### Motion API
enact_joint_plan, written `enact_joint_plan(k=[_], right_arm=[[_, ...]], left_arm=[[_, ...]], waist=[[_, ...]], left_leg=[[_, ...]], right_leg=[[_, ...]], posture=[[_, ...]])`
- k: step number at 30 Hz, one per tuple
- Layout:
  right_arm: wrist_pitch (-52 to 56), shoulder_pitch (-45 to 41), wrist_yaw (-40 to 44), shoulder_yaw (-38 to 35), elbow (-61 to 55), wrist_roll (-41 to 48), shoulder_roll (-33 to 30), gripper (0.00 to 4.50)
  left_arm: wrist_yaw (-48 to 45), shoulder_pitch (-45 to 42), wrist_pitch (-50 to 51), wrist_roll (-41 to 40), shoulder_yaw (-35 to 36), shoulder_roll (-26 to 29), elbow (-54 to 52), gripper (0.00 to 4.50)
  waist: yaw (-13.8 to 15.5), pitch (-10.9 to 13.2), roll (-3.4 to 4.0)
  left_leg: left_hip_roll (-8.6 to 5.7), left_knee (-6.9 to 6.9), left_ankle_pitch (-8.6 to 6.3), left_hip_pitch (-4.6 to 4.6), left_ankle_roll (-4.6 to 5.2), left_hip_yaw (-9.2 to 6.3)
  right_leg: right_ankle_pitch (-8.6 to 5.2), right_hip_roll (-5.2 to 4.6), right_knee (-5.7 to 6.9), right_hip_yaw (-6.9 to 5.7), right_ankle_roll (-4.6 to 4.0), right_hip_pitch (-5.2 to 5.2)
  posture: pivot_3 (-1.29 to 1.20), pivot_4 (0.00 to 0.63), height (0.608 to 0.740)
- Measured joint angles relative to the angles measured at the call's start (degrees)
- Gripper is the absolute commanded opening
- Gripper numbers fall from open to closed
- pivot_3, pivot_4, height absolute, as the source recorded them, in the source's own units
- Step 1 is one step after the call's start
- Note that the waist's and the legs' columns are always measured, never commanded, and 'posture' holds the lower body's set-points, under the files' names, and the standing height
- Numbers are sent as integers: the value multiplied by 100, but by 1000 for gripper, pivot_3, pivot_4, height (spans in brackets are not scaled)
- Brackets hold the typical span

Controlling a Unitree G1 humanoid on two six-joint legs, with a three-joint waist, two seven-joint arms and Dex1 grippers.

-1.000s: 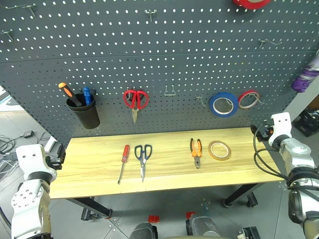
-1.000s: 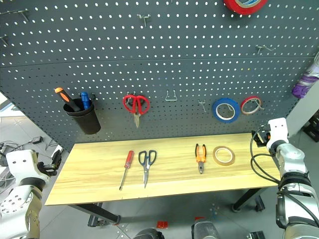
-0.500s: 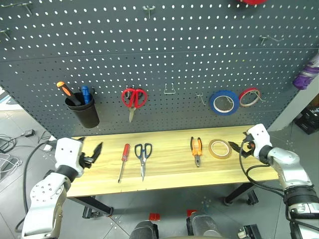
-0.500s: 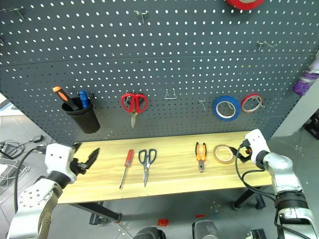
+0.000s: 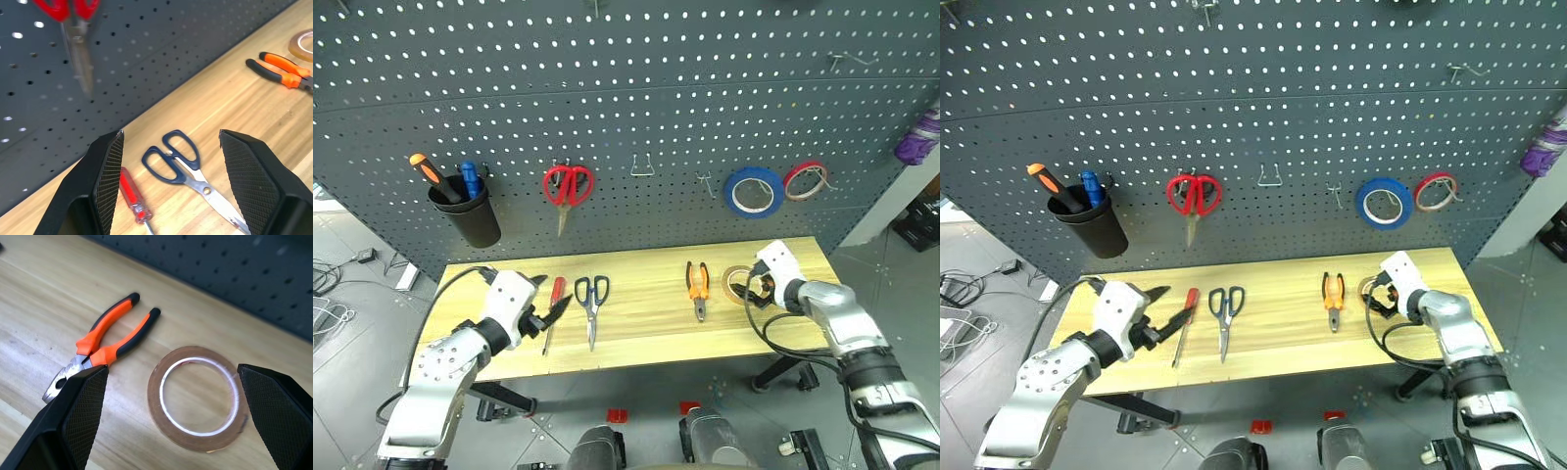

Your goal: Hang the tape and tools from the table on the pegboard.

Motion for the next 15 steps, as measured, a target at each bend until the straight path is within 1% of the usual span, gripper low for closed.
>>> enact_joint_plan(k=[1, 3, 6, 10, 13, 15], right_arm=[[4, -85, -16, 83, 151, -68, 73, 4500], [-42, -475, -129, 350, 846, -321, 286, 4500], [-248, -987, -306, 587, 1851, -628, 527, 4500], [-557, -1579, -550, 599, 3022, -823, 718, 4500], [-661, -1907, -696, 579, 3667, -862, 825, 4500], [-622, -2066, -641, 544, 4012, -851, 846, 4131]], left_arm=[[-90, 7, -1, 19, -109, 29, -23, 3268], [-302, -10, -10, 129, -370, 176, -37, 3268], [-535, -108, -17, 168, -576, 224, -38, 3268], [-780, -420, -16, 196, -862, 229, -56, 3268], [-925, -668, -17, 255, -1137, 224, -60, 3268], [-1020, -804, -23, 309, -1274, 220, -52, 3292]], waist=[[-6, 12, 1], [-41, 47, 1], [-64, 86, 8], [-76, 171, -8], [-86, 244, -13], [-88, 327, -23]], left_leg=[[0, 0, 0, -1, 0, 0], [-1, 0, 1, -1, 0, 1], [-1, 1, 1, -2, 0, 1], [-1, 2, 2, -2, 1, 0], [-1, 2, 2, -3, 2, 1], [0, 2, 3, -3, 2, 1]], right_leg=[[0, 0, 0, 0, 0, -1], [0, 0, 0, 1, 0, -2], [0, -1, 0, 0, 0, -3], [1, 0, 3, -1, 0, -2], [1, 0, 4, -1, 0, -3], [1, 1, 5, 0, 0, -3]], posture=[[-253, 168, 740], [-250, 172, 740], [-241, 181, 740], [-232, 204, 740], [-227, 227, 740], [-224, 241, 740]])
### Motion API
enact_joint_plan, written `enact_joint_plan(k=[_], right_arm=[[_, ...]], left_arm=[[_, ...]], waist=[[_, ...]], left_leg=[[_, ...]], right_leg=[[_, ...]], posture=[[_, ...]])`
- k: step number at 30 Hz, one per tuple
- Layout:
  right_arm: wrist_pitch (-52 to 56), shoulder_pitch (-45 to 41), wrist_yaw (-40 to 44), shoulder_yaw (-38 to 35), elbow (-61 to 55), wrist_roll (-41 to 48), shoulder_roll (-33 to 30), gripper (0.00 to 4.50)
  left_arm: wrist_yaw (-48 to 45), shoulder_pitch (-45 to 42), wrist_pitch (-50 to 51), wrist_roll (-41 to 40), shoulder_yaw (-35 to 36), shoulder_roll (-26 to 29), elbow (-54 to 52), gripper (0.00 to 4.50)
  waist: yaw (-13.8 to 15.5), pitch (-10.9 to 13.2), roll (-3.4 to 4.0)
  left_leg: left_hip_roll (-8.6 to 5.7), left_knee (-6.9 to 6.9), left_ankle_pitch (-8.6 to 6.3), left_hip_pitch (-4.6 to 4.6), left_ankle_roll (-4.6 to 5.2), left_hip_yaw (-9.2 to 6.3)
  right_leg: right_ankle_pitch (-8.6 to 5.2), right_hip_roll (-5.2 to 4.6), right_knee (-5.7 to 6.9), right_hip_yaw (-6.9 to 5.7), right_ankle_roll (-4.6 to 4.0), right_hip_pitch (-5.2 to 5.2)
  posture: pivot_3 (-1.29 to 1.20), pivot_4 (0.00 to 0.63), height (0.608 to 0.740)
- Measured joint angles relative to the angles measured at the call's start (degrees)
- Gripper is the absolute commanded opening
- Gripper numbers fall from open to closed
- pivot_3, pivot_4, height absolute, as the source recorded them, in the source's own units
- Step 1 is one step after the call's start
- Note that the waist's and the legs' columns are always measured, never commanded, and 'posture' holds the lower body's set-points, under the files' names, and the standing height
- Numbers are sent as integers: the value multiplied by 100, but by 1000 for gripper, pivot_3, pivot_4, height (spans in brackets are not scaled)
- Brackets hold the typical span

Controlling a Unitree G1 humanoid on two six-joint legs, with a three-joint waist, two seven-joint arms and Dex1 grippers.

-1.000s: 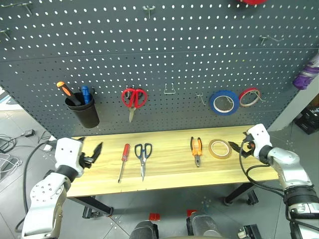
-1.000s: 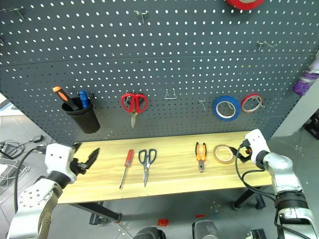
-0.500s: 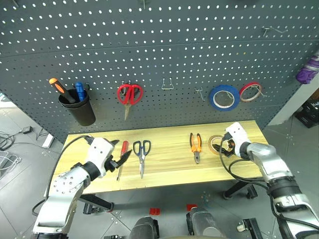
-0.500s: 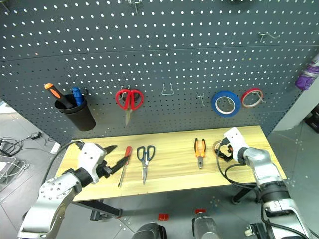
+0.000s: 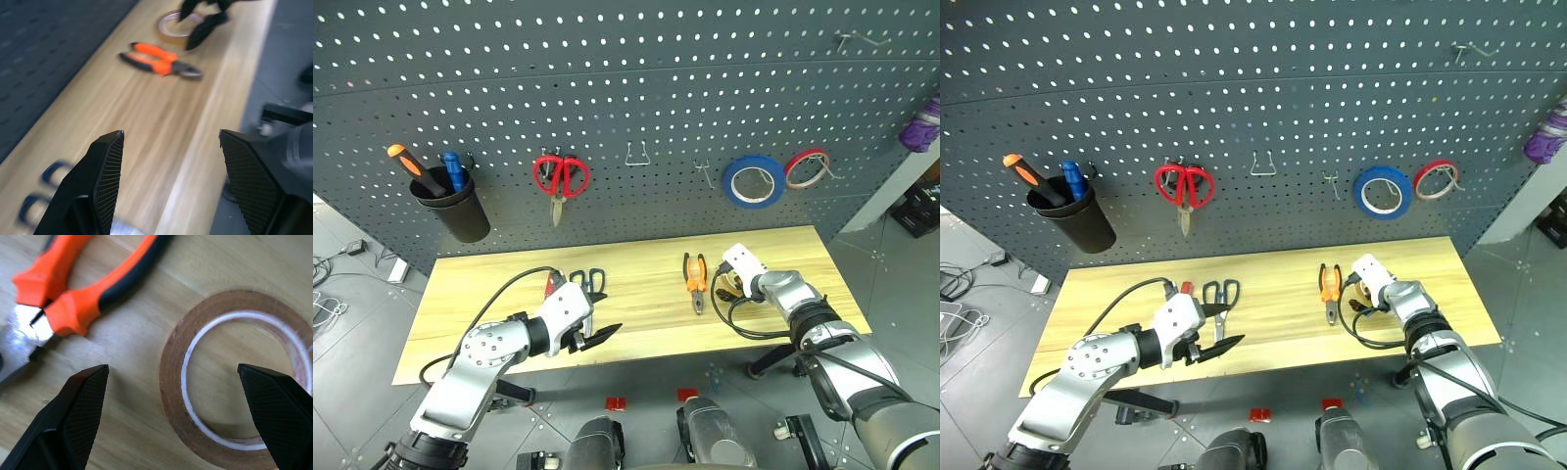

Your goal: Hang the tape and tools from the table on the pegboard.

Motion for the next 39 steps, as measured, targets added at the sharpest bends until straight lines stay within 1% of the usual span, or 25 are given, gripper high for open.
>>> enact_joint_plan(k=[1, 2, 6, 11, 12, 15, 16, 18, 22, 24, 26, 28, 31, 33, 35, 37, 39], right_arm=[[17, -62, 74, -47, 95, 11, 0, 3937], [40, -154, 160, -55, 204, 1, 1, 3622], [-50, -292, 458, 97, 338, -188, -13, 2231], [-249, -330, 465, 252, 376, -470, -71, 498], [-330, -305, 411, 275, 359, -530, -94, 410], [-601, -88, 286, 272, 162, -567, -203, 411], [-664, 26, 249, 249, -1, -559, -266, 411], [-676, 442, 162, 105, -698, -527, -476, 411], [-137, 1760, 27, -322, -2897, -354, -831, 411], [143, 2600, -126, -629, -4370, -228, -850, 411], [230, 3405, -360, -781, -5738, -185, -735, 411], [108, 3978, -636, -824, -6534, -220, -578, 411], [-738, 4835, -1188, -746, -7650, -426, -274, 411], [-1331, 5083, -1421, -596, -8196, -573, -192, 411], [-1740, 5035, -1548, -483, -8537, -717, -133, 411], [-1996, 4739, -1607, -377, -8608, -821, -82, 411], [-2203, 4228, -1611, -296, -8467, -895, -70, 411]], left_arm=[[-22, -45, -6, 40, -51, -5, 4, 3292], [-56, -108, -7, 67, -135, -5, 22, 3292], [-151, -266, -19, 147, -310, -58, 33, 3292], [-167, -286, -27, 170, -383, -144, 47, 3292], [-149, -286, -25, 163, -383, -201, 47, 3292], [-136, -282, -2, 52, -378, -346, 44, 3292], [-136, -285, 8, 18, -374, -369, 35, 3292], [-120, -326, 29, -86, -331, -468, 29, 3292], [20, -520, 202, -369, -76, -703, 51, 3292], [111, -664, 287, -606, 146, -876, 46, 3292], [129, -774, 353, -764, 311, -904, 32, 3292], [126, -790, 375, -860, 386, -905, 28, 3292], [131, -793, 352, -1003, 575, -933, 30, 3292], [136, -796, 274, -1110, 751, -964, 25, 3292], [133, -786, 191, -1122, 891, -955, 21, 3292], [121, -759, 161, -1151, 994, -896, 16, 3292], [68, -722, 218, -1293, 1085, -788, -6, 3292]], waist=[[-1, 25, 1], [0, 52, 0], [2, 138, -20], [7, 169, -31], [11, 174, -32], [25, 181, -36], [26, 188, -38], [40, 250, -45], [48, 354, -27], [11, 371, -20], [-38, 379, -17], [-119, 383, -21], [-195, 399, -26], [-217, 408, -38], [-220, 413, -49], [-221, 416, -52], [-229, 420, -60]], left_leg=[[0, 1, 0, -1, 1, 0], [0, 2, 1, 1, 0, 0], [2, 2, 1, 1, 1, -1], [2, 4, 1, 1, 1, -1], [2, 5, 1, 1, 1, -1], [1, 8, 1, 0, 1, -2], [1, 9, 1, 0, 1, -3], [1, 14, 2, -5, 3, -4], [1, 13, 3, -30, 3, 0], [3, 13, 3, -74, 2, -2], [7, 11, 6, -99, -1, -1], [8, 8, 6, -98, -2, 1], [7, 9, 9, -93, -8, 3], [7, 9, 22, -87, -21, 3], [6, 9, 27, -83, -21, 0], [4, 9, 28, -83, -21, 1], [4, 9, 28, -85, -21, 1]], right_leg=[[0, 0, 1, 0, 0, -2], [0, 0, 1, 1, 0, 2], [0, 0, 1, -1, 0, 1], [0, -2, 1, -1, 0, 2], [1, -2, 0, -1, 1, 3], [1, -4, -1, -3, 1, 6], [1, -4, -2, -3, 2, 6], [3, -6, -3, -4, 6, 7], [4, -6, -5, -3, 9, -16], [2, -4, 0, -4, 13, -57], [1, 0, 5, -4, 14, -86], [1, 0, 3, -3, 15, -86], [3, 0, 5, 2, 21, -85], [10, 0, 5, 3, 34, -83], [12, 1, 4, 1, 37, -80], [13, 1, 4, 2, 37, -81], [14, 2, 4, 1, 36, -83]], posture=[[-221, 250, 740], [-219, 258, 740], [-215, 270, 740], [-229, 277, 740], [-242, 275, 740], [-271, 287, 740], [-284, 294, 740], [-307, 301, 740], [-349, 305, 740], [-358, 303, 740], [-364, 293, 740], [-366, 290, 740], [-364, 285, 740], [-363, 286, 740], [-366, 280, 740], [-366, 281, 740], [-355, 276, 740]])
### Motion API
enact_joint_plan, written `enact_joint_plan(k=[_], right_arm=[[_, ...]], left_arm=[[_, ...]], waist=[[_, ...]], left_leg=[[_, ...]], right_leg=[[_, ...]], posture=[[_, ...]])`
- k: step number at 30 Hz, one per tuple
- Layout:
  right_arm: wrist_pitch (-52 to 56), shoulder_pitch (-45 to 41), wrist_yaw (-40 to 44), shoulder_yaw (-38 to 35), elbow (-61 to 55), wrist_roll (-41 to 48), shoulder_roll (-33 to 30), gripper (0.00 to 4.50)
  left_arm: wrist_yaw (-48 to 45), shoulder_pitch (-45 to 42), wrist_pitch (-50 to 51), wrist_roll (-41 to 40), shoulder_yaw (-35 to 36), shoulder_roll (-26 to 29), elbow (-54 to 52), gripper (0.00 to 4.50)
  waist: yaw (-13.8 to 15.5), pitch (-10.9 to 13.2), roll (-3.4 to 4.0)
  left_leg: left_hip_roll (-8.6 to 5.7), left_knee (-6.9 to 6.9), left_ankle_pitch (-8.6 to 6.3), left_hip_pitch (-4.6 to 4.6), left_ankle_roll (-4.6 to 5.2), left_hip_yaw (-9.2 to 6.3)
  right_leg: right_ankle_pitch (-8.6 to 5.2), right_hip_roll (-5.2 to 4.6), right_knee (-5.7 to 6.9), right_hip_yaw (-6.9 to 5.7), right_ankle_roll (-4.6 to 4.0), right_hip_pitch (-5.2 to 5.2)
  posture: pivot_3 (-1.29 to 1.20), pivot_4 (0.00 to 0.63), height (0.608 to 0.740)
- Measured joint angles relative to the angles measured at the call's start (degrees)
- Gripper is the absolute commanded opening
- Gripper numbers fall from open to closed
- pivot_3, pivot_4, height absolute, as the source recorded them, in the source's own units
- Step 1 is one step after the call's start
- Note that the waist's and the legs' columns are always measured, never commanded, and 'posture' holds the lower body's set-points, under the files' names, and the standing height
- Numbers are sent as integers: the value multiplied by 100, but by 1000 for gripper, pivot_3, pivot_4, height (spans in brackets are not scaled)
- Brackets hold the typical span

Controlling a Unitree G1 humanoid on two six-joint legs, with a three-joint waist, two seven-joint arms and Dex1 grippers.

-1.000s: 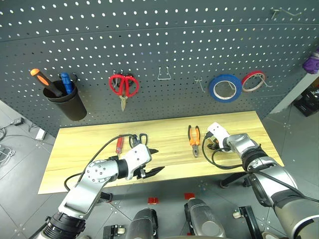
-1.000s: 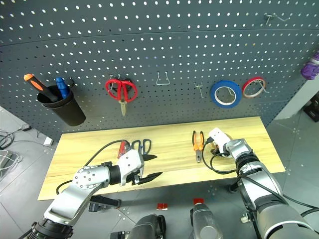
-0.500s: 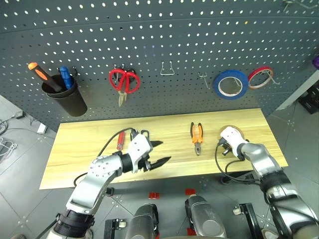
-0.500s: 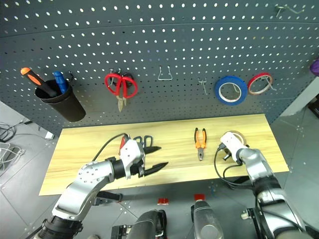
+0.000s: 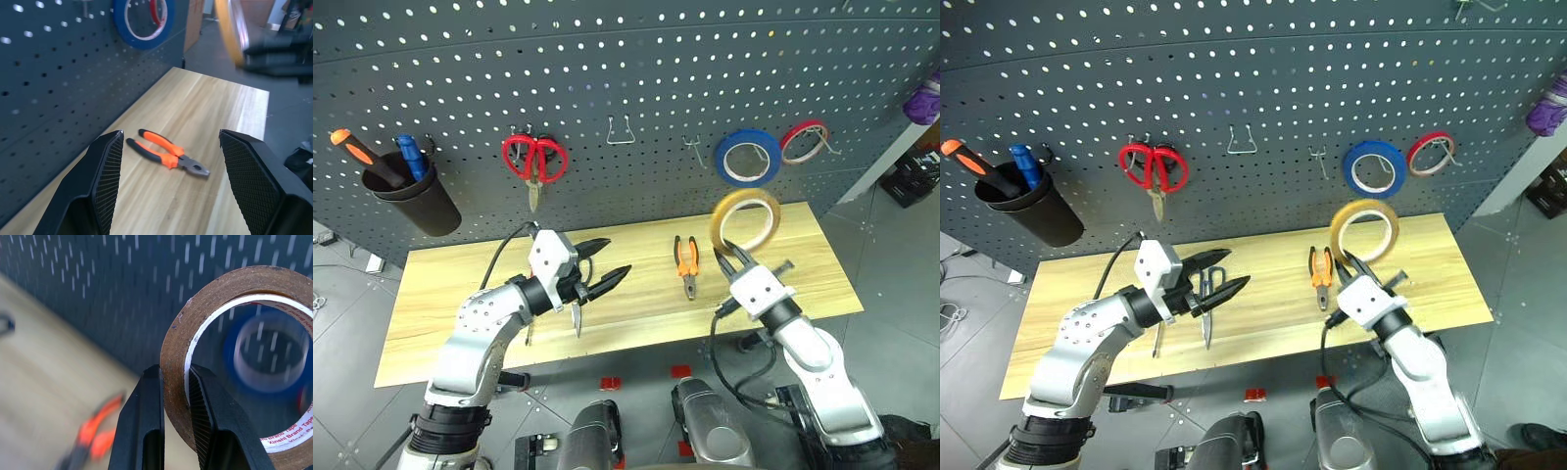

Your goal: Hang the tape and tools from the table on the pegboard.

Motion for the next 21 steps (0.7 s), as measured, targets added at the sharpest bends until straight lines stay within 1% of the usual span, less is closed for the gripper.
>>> enact_joint_plan(k=[2, 5, 8, 13, 17, 19, 20, 21], right_arm=[[-236, -600, -29, 40, 348, -45, 16, 411], [-530, -1269, -122, 110, 1121, -99, 60, 411], [-896, -1927, -257, 150, 2273, -112, 151, 411], [-1453, -2795, -447, 172, 3801, -107, 280, 411], [-1808, -3267, -483, 252, 4632, -160, 333, 411], [-1825, -3414, -486, 253, 4815, -163, 363, 1148], [-1809, -3455, -485, 250, 4860, -158, 375, 1424], [-1737, -3450, -463, 245, 4840, -145, 401, 1855]], left_arm=[[-67, 32, 53, -76, 65, 107, -13, 3292], [-76, 73, 133, -177, 105, 146, -48, 3292], [-54, 94, 187, -185, 111, 170, -178, 3292], [-15, 109, 268, -177, 71, 175, -389, 3292], [73, 172, 280, -161, 57, 181, -419, 3292], [88, 199, 282, -159, 53, 183, -431, 3292], [96, 216, 281, -153, 52, 185, -435, 3292], [92, 263, 276, -128, 47, 226, -446, 3292]], waist=[[4, 4, -7], [13, 6, -10], [44, 10, -15], [58, 12, -15], [60, 13, -14], [60, 13, -14], [62, 13, -13], [62, 13, -14]], left_leg=[[0, -2, 0, -1, 0, -3], [1, -4, 0, -4, 1, -4], [-1, -1, 0, -8, 2, -2], [-1, -2, 1, -7, 3, -4], [-2, -3, 1, -9, 3, -2], [-1, -3, 1, -8, 3, -2], [-1, -3, 2, -9, 3, -3], [0, -3, 1, -8, 3, -4]], right_leg=[[0, 0, -1, -3, -1, -1], [1, 0, -3, -4, -2, -2], [2, -2, -3, -3, -4, -4], [2, -2, -1, -5, -5, -4], [2, -3, -1, -3, -5, -5], [2, -3, -1, -3, -5, -5], [2, -3, -1, -3, -5, -5], [2, -3, -1, -4, -5, -5]], posture=[[-352, 277, 740], [-320, 274, 740], [-292, 275, 740], [-270, 277, 740], [-270, 277, 740], [-272, 281, 740], [-277, 283, 740], [-278, 285, 740]])
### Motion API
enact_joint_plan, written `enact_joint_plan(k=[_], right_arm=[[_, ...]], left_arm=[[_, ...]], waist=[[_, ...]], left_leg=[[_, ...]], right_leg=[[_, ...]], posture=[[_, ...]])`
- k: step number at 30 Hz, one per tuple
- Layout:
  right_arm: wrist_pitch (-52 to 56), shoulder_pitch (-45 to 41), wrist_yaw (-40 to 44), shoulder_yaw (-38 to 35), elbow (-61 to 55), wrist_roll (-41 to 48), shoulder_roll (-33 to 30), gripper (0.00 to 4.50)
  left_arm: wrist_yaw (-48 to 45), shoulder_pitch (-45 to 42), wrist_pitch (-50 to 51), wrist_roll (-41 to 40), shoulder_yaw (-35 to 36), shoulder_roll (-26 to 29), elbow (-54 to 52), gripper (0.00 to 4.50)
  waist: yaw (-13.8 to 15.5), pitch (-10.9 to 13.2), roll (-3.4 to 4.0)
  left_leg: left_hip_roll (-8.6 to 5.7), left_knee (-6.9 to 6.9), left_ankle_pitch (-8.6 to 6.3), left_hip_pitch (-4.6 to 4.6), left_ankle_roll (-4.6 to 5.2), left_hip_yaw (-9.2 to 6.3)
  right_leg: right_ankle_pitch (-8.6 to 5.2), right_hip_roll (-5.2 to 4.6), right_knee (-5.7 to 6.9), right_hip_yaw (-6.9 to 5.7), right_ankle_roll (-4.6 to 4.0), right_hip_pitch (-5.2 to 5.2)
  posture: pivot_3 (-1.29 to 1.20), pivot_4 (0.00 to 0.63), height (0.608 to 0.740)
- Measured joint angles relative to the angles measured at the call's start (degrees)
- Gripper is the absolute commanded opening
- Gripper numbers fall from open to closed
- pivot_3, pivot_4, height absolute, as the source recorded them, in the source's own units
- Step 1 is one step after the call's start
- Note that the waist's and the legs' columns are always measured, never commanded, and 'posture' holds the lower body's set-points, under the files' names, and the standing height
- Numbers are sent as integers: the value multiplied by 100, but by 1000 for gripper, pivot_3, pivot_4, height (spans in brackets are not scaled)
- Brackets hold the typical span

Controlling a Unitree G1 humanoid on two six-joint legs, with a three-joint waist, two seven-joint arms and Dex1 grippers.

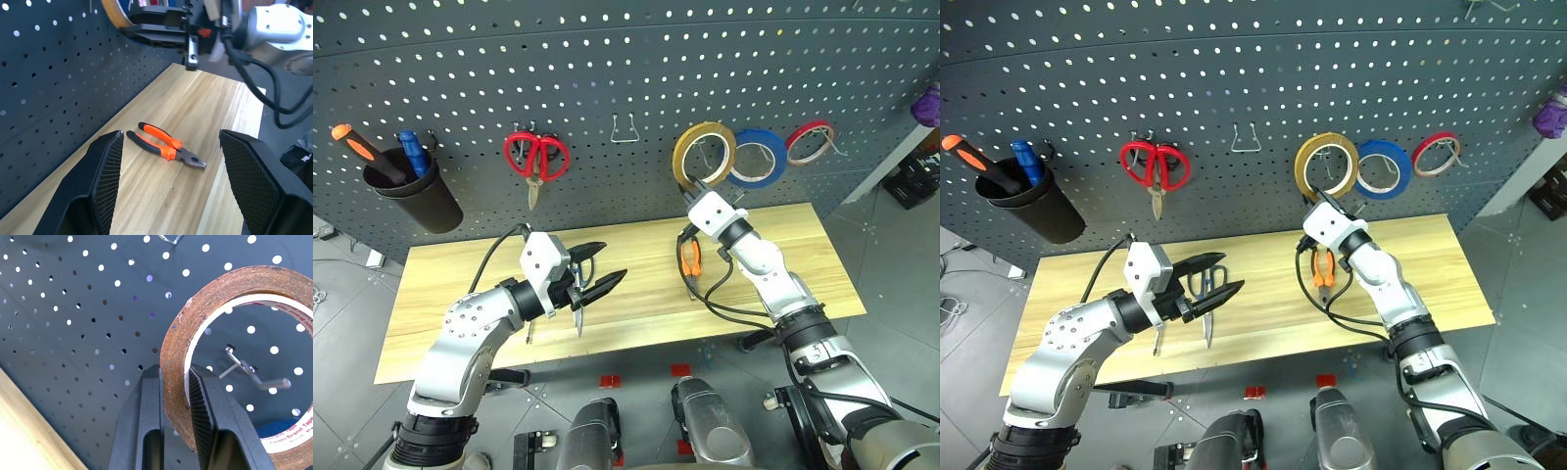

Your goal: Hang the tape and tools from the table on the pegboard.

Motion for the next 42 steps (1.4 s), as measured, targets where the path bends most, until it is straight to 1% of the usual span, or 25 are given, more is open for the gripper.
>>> enact_joint_plan(k=[1, 2, 4, 5, 7, 8, 10, 13, 15, 17, 19, 22, 24, 27, 30, 34, 42], right_arm=[[63, 13, 19, -1, -13, 8, 12, 2093], [225, 136, 79, -23, -148, 66, 23, 2448], [649, 578, 260, -36, -585, 194, 48, 3105], [819, 726, 314, -35, -703, 227, 61, 3412], [1465, 1109, 447, -50, -1170, 337, 124, 4064], [1865, 1270, 493, -89, -1460, 384, 193, 4462], [2862, 1543, 511, -169, -2090, 433, 365, 4462], [4238, 1724, 359, -372, -2702, 504, 785, 4462], [5156, 1709, 86, -514, -2909, 547, 1231, 4462], [6050, 1576, -251, -770, -2895, 624, 1727, 4462], [6850, 1296, -498, -968, -2740, 709, 2075, 4462], [7464, 715, -693, -1270, -2224, 942, 2274, 4462], [7528, 383, -797, -1427, -1771, 1066, 2275, 4462], [7491, 101, -929, -1554, -1186, 1173, 2242, 4462], [7246, -138, -1043, -1600, -441, 1272, 2179, 4462], [6852, -325, -1160, -1599, 86, 1292, 2128, 4462], [6252, -757, -1289, -1675, 1247, 1462, 2076, 4462]], left_arm=[[-16, 29, -4, 26, -6, 43, 0, 3292], [-55, 83, -54, 136, -46, 163, 5, 3292], [-224, 250, -278, 460, -124, 545, 106, 3292], [-290, 301, -338, 535, -129, 636, 144, 3292], [-446, 423, -527, 679, -154, 818, 283, 3292], [-529, 482, -588, 730, -161, 905, 332, 3292], [-671, 598, -736, 811, -160, 1037, 367, 3292], [-798, 729, -892, 897, -162, 1147, 428, 3292], [-838, 844, -929, 954, -164, 1185, 452, 3292], [-894, 922, -963, 983, -205, 1186, 444, 3292], [-908, 969, -969, 996, -287, 1178, 433, 3292], [-898, 969, -961, 1006, -369, 1171, 355, 3292], [-891, 973, -959, 1007, -392, 1165, 272, 3292], [-885, 974, -936, 1015, -393, 1166, 267, 3292], [-877, 953, -894, 1020, -405, 1165, 262, 3292], [-855, 933, -886, 1023, -430, 1160, 254, 3292], [-787, 853, -886, 1053, -505, 1142, 255, 3292]], waist=[[0, 0, 0], [3, 0, 1], [7, 3, 5], [11, 4, 8], [13, 13, 13], [17, 19, 13], [12, 26, 21], [9, 32, 26], [3, 34, 27], [5, 39, 33], [4, 47, 37], [4, 57, 39], [7, 57, 39], [1, 59, 41], [-7, 68, 41], [-14, 70, 42], [-13, 70, 41]], left_leg=[[0, -1, 0, 0, 0, 0], [0, -2, 0, 0, 0, 0], [1, -8, 0, 0, 0, -3], [1, -8, 0, 0, 0, -3], [-1, -7, 0, -2, 1, -1], [-1, -6, 0, -3, 1, -2], [0, -7, 0, -2, 1, -2], [2, -13, 0, -1, 1, -4], [1, -15, 0, -5, 1, -4], [1, -16, 0, -11, 1, -3], [0, -16, 0, -21, 1, -2], [-2, -17, 0, -24, 2, 0], [-2, -22, 0, -25, 2, -1], [-2, -27, -1, -33, 3, 3], [-2, -27, 0, -42, 3, 12], [-2, -23, 1, -60, 5, 17], [-2, -21, 2, -63, 5, 20]], right_leg=[[0, 0, 0, 1, 0, 0], [0, 0, 0, 0, 0, 0], [-1, 0, -1, 0, -1, -1], [-1, 0, -3, 1, -1, -1], [0, -5, -3, 3, -1, -3], [0, -6, -3, 2, -2, -3], [0, -8, -1, 2, -3, -5], [-1, -8, -1, 1, -8, -9], [-1, -8, -1, 2, -10, -16], [-1, -10, 0, 2, -12, -24], [2, -13, 0, 3, -18, -38], [3, -14, -1, 2, -19, -42], [2, -14, -3, 0, -19, -44], [2, -14, -4, 0, -20, -55], [2, -13, -1, 4, -20, -69], [2, -13, 7, 6, -20, -91], [3, -13, 5, 6, -19, -90]], posture=[[-276, 289, 740], [-276, 289, 740], [-280, 291, 740], [-280, 291, 740], [-282, 297, 740], [-282, 299, 740], [-283, 303, 740], [-283, 305, 740], [-279, 312, 740], [-279, 312, 740], [-273, 314, 740], [-268, 315, 740], [-263, 314, 740], [-255, 318, 740], [-245, 319, 740], [-244, 317, 740], [-240, 312, 740]])
